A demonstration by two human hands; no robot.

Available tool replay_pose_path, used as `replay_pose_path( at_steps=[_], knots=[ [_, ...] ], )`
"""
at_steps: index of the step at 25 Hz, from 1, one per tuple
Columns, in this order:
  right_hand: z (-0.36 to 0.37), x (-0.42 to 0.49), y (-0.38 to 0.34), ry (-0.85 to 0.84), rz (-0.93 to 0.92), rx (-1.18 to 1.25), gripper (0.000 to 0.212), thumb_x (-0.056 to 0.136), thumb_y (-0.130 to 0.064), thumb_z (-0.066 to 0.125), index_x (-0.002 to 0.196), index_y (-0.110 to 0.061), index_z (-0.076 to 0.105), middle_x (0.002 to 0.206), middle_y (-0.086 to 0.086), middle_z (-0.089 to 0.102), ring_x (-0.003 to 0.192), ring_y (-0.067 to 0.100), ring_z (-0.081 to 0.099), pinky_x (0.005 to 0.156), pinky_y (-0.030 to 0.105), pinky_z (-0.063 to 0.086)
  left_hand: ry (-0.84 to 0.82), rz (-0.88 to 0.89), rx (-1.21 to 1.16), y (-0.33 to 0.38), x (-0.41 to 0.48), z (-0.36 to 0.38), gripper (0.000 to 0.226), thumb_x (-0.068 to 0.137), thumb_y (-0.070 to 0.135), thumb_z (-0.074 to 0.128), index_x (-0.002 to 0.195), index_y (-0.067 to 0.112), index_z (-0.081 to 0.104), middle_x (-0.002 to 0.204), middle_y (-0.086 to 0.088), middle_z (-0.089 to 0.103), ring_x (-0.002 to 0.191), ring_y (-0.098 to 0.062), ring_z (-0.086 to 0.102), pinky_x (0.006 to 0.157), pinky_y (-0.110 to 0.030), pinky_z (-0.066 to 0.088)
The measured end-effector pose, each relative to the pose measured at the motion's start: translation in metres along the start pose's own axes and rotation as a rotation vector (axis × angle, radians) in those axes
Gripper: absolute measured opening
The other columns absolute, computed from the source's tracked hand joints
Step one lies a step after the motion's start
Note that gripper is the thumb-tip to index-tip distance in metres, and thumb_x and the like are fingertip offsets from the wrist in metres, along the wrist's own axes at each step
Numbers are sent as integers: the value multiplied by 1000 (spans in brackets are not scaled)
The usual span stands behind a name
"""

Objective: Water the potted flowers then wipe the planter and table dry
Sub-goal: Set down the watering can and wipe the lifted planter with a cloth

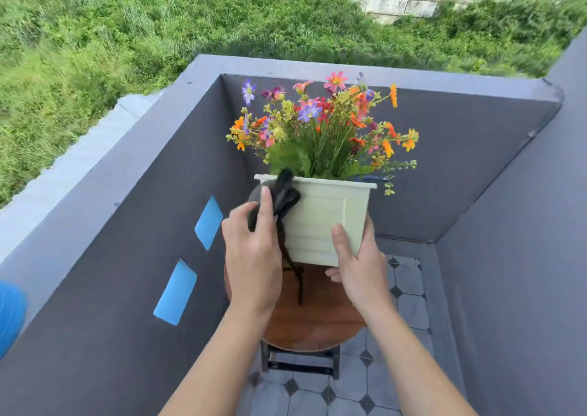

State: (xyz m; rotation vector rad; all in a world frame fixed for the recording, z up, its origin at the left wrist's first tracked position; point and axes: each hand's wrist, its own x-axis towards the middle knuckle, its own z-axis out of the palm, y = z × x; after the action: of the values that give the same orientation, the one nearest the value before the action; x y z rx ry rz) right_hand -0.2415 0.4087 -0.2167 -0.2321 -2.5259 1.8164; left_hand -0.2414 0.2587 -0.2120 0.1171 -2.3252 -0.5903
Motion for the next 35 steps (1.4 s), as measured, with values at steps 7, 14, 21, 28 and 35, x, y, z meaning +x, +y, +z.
replay_pose_path(
  at_steps=[7,14,21,28,35],
  knots=[
    [-5,4,-8,-9,10,11,61,89,-49,51,144,-38,26,94,-30,56,50,20,69,56,43,60,-66,210,131,0,8,-9,41,89,20,57,130,20,56,107,-5,38,88,-31,54,43,-36,49],
    [-8,-1,-20,-79,3,8,67,91,-46,50,148,-36,18,90,-24,54,53,22,69,58,36,60,-81,490,231,22,67,-13,52,75,-1,50,119,21,65,106,-7,37,82,-27,39,41,-25,29],
    [-12,4,-25,-138,17,58,67,93,-41,51,148,-40,13,94,-24,52,59,22,71,69,42,60,-127,917,248,27,91,-5,53,89,1,21,130,24,45,105,-9,38,75,-24,35,49,-30,35],
    [-16,8,-24,-277,14,156,64,97,-25,48,149,-33,13,107,-34,44,82,-12,63,73,35,61,-130,939,236,-10,63,-8,50,93,6,22,135,23,44,103,-7,38,70,-23,31,47,-33,43],
    [-17,14,-19,-347,29,209,67,97,-29,46,150,-37,7,126,-30,39,107,23,64,65,22,57,-108,702,201,-23,55,-9,53,92,6,17,133,25,45,105,-9,39,71,-24,33,49,-36,48]
  ],
)
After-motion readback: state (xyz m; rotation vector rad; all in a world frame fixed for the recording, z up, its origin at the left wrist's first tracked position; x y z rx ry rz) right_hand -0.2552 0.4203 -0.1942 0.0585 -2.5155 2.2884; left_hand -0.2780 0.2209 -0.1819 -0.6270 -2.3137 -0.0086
